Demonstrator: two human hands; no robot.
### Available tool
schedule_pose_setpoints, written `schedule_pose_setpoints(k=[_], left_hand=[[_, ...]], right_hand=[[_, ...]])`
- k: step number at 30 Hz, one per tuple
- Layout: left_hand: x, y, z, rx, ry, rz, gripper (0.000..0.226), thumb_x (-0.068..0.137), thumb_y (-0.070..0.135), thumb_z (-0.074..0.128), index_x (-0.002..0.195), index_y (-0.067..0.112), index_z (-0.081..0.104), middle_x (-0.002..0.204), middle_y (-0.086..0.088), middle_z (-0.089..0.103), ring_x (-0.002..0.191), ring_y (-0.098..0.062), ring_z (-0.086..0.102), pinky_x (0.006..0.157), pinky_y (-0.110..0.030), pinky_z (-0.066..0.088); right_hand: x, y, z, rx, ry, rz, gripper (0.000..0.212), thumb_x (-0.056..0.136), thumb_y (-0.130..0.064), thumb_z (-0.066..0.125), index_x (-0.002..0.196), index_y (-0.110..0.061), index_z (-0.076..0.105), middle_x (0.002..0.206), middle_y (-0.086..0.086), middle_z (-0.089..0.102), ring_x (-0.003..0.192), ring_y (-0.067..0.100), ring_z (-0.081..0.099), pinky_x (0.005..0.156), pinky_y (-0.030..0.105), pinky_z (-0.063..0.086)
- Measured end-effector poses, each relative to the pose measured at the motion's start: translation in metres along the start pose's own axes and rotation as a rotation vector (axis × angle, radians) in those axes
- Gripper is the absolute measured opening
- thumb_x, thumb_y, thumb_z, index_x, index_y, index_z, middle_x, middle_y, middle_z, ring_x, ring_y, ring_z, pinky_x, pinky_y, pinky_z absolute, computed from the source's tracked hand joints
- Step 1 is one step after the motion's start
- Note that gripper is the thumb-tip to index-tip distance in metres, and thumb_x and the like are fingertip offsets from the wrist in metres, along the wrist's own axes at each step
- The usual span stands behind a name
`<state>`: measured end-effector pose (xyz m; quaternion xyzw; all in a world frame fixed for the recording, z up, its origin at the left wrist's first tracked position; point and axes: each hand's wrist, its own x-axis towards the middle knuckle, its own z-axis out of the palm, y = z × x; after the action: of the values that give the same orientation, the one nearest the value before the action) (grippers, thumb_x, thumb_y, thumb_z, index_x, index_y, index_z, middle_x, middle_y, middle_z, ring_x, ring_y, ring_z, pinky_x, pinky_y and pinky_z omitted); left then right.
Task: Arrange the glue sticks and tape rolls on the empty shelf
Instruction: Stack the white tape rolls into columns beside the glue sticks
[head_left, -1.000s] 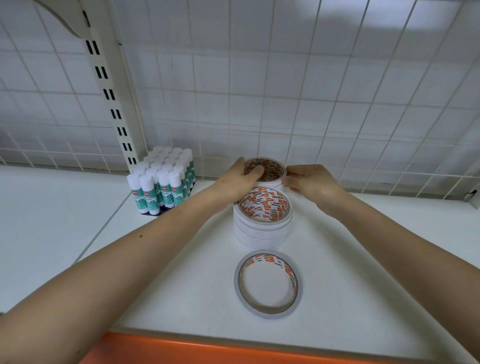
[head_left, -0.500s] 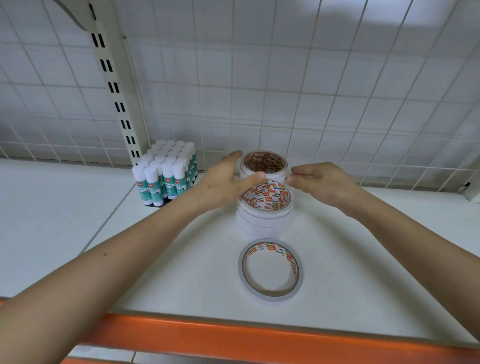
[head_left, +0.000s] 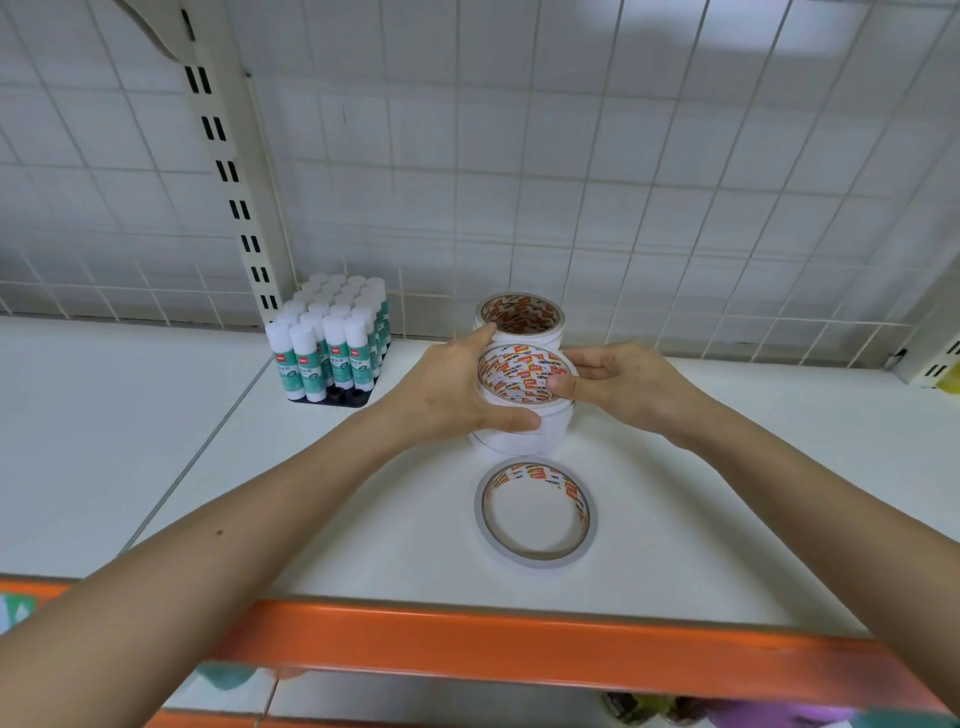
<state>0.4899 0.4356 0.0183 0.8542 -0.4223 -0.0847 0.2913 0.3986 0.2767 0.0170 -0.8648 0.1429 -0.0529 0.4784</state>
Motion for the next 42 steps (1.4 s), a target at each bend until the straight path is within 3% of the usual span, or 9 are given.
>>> schedule_pose_setpoints(k=[4, 8, 12, 17, 22, 24, 26, 29, 42], left_hand=[[-0.001, 0.001, 0.004, 0.03, 0.012, -0.001, 0.091, 0.07, 0.039, 0.076, 0.142, 0.01, 0.027, 0.141, -0.003, 0.044, 0.127, -0.018, 0.042, 0.093, -0.015, 0.028], [-0.001, 0.002, 0.007, 0.033, 0.049, 0.015, 0.08, 0.071, 0.036, 0.076, 0.135, 0.01, 0.037, 0.13, -0.003, 0.054, 0.117, -0.017, 0.049, 0.078, -0.009, 0.029], [-0.003, 0.001, 0.008, 0.04, 0.043, 0.019, 0.076, 0.072, 0.037, 0.074, 0.134, 0.011, 0.038, 0.128, -0.003, 0.055, 0.115, -0.017, 0.05, 0.085, -0.015, 0.035], [-0.001, 0.001, -0.002, 0.111, -0.043, 0.081, 0.086, 0.072, 0.046, 0.071, 0.141, 0.014, 0.029, 0.146, -0.003, 0.037, 0.131, -0.016, 0.036, 0.102, -0.022, 0.028], [0.0, 0.024, 0.0, 0.16, -0.027, 0.189, 0.077, 0.079, 0.044, 0.066, 0.14, 0.013, 0.033, 0.145, -0.003, 0.038, 0.133, -0.016, 0.034, 0.095, -0.012, 0.022], [0.003, 0.038, 0.009, 0.22, -0.089, 0.247, 0.079, 0.08, 0.046, 0.063, 0.143, 0.015, 0.028, 0.148, -0.002, 0.034, 0.137, -0.015, 0.029, 0.106, -0.017, 0.019], [0.009, 0.055, 0.019, 0.265, -0.115, 0.296, 0.078, 0.082, 0.048, 0.06, 0.144, 0.018, 0.025, 0.149, 0.0, 0.032, 0.138, -0.015, 0.028, 0.112, -0.025, 0.02], [0.021, 0.1, 0.045, 0.283, -0.111, 0.369, 0.071, 0.087, 0.043, 0.056, 0.145, 0.018, 0.024, 0.149, -0.002, 0.032, 0.137, -0.017, 0.029, 0.105, -0.018, 0.018], [0.036, 0.334, 0.237, 0.118, -0.132, 0.596, 0.066, 0.089, 0.037, 0.055, 0.144, 0.014, 0.027, 0.151, -0.001, 0.029, 0.138, -0.014, 0.027, 0.106, -0.016, 0.015]], right_hand=[[-0.001, 0.003, 0.001, 0.012, 0.04, 0.024, 0.024, 0.081, -0.026, 0.066, 0.105, -0.024, 0.068, 0.102, -0.006, 0.071, 0.099, 0.005, 0.064, 0.099, 0.026, 0.044], [-0.003, 0.003, 0.005, -0.001, 0.078, 0.029, 0.022, 0.084, -0.025, 0.064, 0.105, -0.025, 0.067, 0.102, -0.006, 0.071, 0.1, 0.006, 0.063, 0.102, 0.03, 0.043], [-0.002, 0.003, 0.008, 0.003, 0.098, 0.042, 0.024, 0.083, -0.025, 0.064, 0.107, -0.025, 0.067, 0.104, -0.005, 0.071, 0.102, 0.008, 0.063, 0.103, 0.034, 0.042], [-0.007, 0.002, 0.008, -0.113, 0.181, 0.068, 0.043, 0.087, -0.034, 0.057, 0.123, -0.01, 0.056, 0.127, 0.003, 0.059, 0.119, 0.013, 0.053, 0.101, 0.022, 0.036], [-0.022, 0.012, -0.009, -0.23, 0.219, 0.086, 0.042, 0.088, -0.031, 0.056, 0.129, -0.02, 0.051, 0.135, -0.004, 0.051, 0.124, 0.009, 0.047, 0.1, 0.015, 0.03], [-0.035, 0.02, -0.022, -0.298, 0.241, 0.091, 0.041, 0.089, -0.032, 0.055, 0.129, -0.022, 0.051, 0.136, -0.002, 0.051, 0.124, 0.01, 0.047, 0.097, 0.013, 0.029], [-0.049, 0.031, -0.035, -0.365, 0.259, 0.085, 0.042, 0.09, -0.033, 0.053, 0.13, -0.024, 0.048, 0.138, -0.001, 0.048, 0.123, 0.012, 0.047, 0.094, 0.012, 0.028], [-0.08, 0.054, -0.068, -0.418, 0.336, 0.087, 0.045, 0.09, -0.032, 0.053, 0.134, -0.024, 0.044, 0.14, -0.001, 0.045, 0.123, 0.016, 0.046, 0.088, 0.009, 0.027], [-0.277, 0.179, -0.257, -0.545, 0.625, 0.214, 0.048, 0.088, -0.026, 0.057, 0.134, -0.017, 0.044, 0.138, 0.002, 0.048, 0.124, 0.018, 0.047, 0.1, 0.02, 0.032]])
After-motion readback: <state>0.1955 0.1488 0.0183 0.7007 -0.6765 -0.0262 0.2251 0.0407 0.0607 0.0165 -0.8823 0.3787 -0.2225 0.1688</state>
